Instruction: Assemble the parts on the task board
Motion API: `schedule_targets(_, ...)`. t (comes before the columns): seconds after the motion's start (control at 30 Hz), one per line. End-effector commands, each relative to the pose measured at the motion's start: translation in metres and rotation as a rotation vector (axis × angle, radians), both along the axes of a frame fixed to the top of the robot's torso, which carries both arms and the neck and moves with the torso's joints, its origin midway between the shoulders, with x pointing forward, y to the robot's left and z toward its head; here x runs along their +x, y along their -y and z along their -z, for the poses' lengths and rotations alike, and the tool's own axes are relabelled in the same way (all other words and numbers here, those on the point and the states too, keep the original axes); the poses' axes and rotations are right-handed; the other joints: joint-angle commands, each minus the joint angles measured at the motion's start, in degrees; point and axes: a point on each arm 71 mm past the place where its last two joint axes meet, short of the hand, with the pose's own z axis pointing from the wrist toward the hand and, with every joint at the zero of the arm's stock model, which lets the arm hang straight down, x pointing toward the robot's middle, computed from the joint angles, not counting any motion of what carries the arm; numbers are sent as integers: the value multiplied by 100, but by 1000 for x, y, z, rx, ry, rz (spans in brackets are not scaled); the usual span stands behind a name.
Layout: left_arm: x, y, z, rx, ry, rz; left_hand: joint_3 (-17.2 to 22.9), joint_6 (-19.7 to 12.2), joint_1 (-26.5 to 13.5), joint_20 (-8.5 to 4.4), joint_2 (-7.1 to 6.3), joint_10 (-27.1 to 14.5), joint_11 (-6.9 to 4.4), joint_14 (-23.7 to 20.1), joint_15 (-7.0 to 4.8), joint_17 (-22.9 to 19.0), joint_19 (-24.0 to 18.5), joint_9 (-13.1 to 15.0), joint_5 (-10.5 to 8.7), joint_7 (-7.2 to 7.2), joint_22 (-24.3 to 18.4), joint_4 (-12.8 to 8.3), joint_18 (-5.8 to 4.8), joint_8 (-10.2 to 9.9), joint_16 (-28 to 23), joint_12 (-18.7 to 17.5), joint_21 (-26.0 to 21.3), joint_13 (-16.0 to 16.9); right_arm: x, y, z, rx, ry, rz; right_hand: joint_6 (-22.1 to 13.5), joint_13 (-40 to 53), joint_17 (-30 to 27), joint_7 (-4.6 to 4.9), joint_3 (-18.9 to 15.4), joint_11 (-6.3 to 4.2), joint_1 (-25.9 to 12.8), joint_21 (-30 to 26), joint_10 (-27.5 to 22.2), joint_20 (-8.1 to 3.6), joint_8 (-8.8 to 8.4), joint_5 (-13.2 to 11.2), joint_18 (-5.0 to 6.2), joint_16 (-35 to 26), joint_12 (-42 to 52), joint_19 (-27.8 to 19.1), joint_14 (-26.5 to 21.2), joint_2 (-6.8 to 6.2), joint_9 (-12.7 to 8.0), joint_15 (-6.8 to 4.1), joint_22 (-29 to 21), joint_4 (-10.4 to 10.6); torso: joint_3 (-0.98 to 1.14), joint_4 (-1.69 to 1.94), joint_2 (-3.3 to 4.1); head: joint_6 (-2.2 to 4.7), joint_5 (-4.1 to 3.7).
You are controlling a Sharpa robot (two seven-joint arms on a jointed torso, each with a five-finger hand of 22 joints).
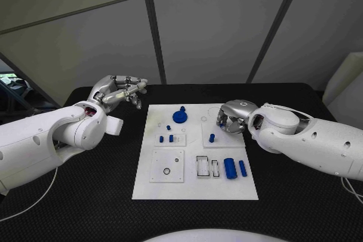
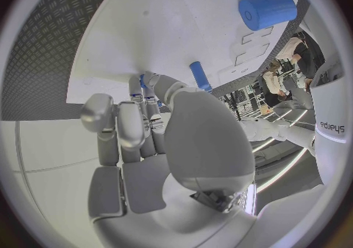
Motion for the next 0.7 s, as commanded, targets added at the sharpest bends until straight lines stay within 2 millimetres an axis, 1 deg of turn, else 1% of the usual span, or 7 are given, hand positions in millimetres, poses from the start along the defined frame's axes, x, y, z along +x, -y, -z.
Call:
schedule_targets(0.03, 0, 0, -1, -8, -1, 12, -30, -35, 56, -3, -16, -53, 7, 18, 30, -12, -43, -7, -18, -21, -13, -5, 218, 30, -36, 26, -32, 6, -2, -1, -1, -8, 28, 5, -13, -10, 5, 17, 73, 5, -9, 94, -23, 4, -29, 21, -122, 54, -38, 64, 373, 89, -20, -6, 113, -9, 9, -12, 2, 0, 9)
schedule_targets(0.07, 0, 0, -1, -8, -1, 12, -30, -35, 56, -3, -16, -53, 7, 18, 30, -12, -43, -7, -18, -21, -13, -5, 218, 30, -36, 26, -32, 6, -3, -1, -1, -5, 32, 4, -17, -12, 1, 19, 78, 8, -18, 113, -27, 7, -32, 16, -125, 56, -43, 72, 371, 87, -22, -4, 137, -12, 9, -15, 2, 0, 11)
schedule_targets(0.13, 0, 0, -1, -8, -1, 11, -30, -35, 56, -3, -16, -53, 7, 18, 30, -12, -43, -7, -18, -21, -13, -5, 218, 30, -36, 26, -32, 6, -4, -2, -3, 2, 39, 2, -19, -14, -6, 21, 82, 11, -31, 132, -31, 10, -35, 9, -130, 55, -47, 81, 368, 84, -23, -2, 161, -14, 3, -7, 1, -3, 1)
schedule_targets(0.2, 0, 0, -1, -8, -1, 10, -30, -35, 56, -3, -16, -53, 7, 18, 30, -12, -43, -7, -18, -21, -13, -5, 218, 30, -36, 26, -32, 6, -6, -2, -4, 9, 47, -1, -20, -16, -11, 22, 83, 13, -39, 151, -33, 11, -37, 5, -134, 55, -50, 93, 366, 82, -24, 0, 187, -15, 3, -7, -2, -5, -10)
schedule_targets(0.43, 1, 0, -1, -7, 5, 1, -42, -69, 62, 2, -17, -85, 17, 20, 36, -26, -45, -13, -17, -5, -24, -3, 219, 25, -44, 40, -51, 7, -13, -1, -11, 36, 73, -9, -25, -19, -20, 24, 92, 15, -53, 203, -38, 16, -42, 2, -147, 60, -58, 127, 362, 72, -26, 3, 257, -25, 3, 0, 0, -1, -11)
schedule_targets(0.7, 2, -1, 0, -6, 7, -5, -46, -95, 74, 5, -17, -107, 25, 23, 40, -35, -40, -16, -16, 3, -24, -7, 217, 22, -48, 52, -51, 8, -23, -2, -19, 71, 89, -23, -22, -21, -31, 24, 101, 15, -60, 239, -35, 19, -44, 6, -154, 61, -60, 148, 358, 63, -26, 3, 303, -37, 1, -5, -7, 7, -16)
